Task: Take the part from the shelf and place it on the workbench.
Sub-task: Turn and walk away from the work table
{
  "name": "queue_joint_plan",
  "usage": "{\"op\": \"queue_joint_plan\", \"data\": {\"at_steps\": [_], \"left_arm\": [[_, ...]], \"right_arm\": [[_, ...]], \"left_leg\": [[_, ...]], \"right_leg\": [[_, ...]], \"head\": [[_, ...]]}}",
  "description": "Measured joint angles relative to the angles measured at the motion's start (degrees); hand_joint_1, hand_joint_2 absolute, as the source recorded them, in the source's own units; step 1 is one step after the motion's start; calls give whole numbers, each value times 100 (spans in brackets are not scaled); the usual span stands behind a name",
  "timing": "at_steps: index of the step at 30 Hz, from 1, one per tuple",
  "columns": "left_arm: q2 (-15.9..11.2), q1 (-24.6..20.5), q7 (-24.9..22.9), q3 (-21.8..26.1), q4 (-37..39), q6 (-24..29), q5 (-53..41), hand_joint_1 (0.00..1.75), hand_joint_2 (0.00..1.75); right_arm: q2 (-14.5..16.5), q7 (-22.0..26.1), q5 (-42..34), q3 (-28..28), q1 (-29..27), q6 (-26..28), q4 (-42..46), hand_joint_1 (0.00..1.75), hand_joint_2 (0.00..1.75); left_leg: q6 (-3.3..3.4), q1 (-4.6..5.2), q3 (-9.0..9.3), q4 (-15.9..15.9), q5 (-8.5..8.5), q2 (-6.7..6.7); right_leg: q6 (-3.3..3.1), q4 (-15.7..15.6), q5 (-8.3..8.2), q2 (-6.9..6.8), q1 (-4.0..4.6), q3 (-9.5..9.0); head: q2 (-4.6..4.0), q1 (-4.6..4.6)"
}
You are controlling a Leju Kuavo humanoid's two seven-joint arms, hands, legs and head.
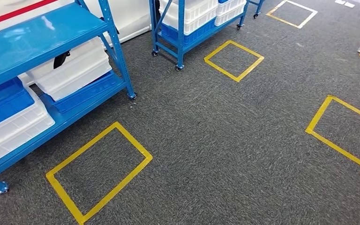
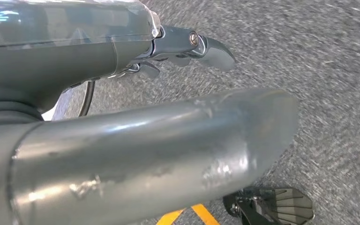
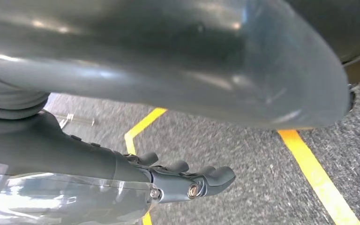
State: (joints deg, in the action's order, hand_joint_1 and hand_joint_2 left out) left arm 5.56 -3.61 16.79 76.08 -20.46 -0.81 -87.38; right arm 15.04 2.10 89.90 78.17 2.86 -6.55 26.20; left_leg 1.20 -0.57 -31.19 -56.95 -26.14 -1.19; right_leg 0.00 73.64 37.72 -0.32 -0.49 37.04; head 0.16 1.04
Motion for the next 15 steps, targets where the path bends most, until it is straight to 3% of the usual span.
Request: {"op": "queue_joint_plan", "data": {"at_steps": [1, 2, 3, 5, 7, 8, 9, 11, 13, 15], "left_arm": [[3, 3, -3, 2, 0, 1, 0, 0, 0], [10, 6, -5, 4, 0, 2, 0, 0, 0], [18, 7, -8, 6, 0, 2, 0, 0, 0], [28, -7, -10, 8, -1, 3, 1, 0, 0], [29, -14, -13, 11, -1, 4, 2, 0, 0], [29, -8, -14, 15, -1, 4, 3, 0, 0], [30, 4, -14, 20, -1, 3, 5, 0, 0], [37, 15, -16, 28, -1, 1, 11, 0, 0], [45, 1, -21, 29, 0, -1, 16, 0, 0], [45, -3, -25, 30, 0, -2, 18, 0, 0]], "right_arm": [[-16, 0, 0, 1, 0, 0, -5, 0, 0], [-30, 0, 0, 1, 0, 0, -9, 0, 0], [-43, 0, 0, 1, -1, 1, -13, 0, 0], [-60, 0, 0, 4, -9, 1, -24, 0, 0], [-67, -1, -1, 5, -1, 1, -38, 0, 0], [-68, -2, -1, 5, 11, 4, -45, 0, 0], [-70, -5, -1, 4, 21, 8, -56, 0, 0], [-77, -14, 0, 4, 22, 22, -81, 0, 0], [-87, -24, 0, 5, 5, 38, -110, 0, 0], [-98, -29, 0, 5, -3, 52, -135, 0, 0]], "left_leg": [[-11, -5, -5, -8, 5, -79], [-25, -14, -6, -21, 5, -160], [-47, -25, -8, -39, 1, -240], [-117, -27, -41, -95, -14, -381], [-202, -31, -91, -117, -4, -489], [-244, -42, -113, -106, 13, -547], [-277, -54, -129, -111, 13, -543], [-325, -55, -243, -343, -145, -313], [-347, -49, -545, -1018, -520, -15], [-361, -52, -834, -1674, -771, 62]], "right_leg": [[16, 0, -82, 12, -20, 6], [30, -218, -268, 36, -42, -93], [43, -592, -500, 109, -70, -268], [49, -1252, -773, 341, -99, -564], [14, -1434, -789, 426, -83, -629], [-20, -1441, -804, 370, -78, -625], [-61, -1460, -820, 301, -78, -631], [-153, -1507, -848, 159, -77, -645], [-219, -1521, -848, -1, -43, -643], [-247, -1514, -836, -170, -5, -638]], "head": [[0, 0], [0, 1], [-1, 1], [-1, 1], [-1, -3], [-1, -5], [-1, -5], [1, -38], [1, -77], [0, -81]]}}
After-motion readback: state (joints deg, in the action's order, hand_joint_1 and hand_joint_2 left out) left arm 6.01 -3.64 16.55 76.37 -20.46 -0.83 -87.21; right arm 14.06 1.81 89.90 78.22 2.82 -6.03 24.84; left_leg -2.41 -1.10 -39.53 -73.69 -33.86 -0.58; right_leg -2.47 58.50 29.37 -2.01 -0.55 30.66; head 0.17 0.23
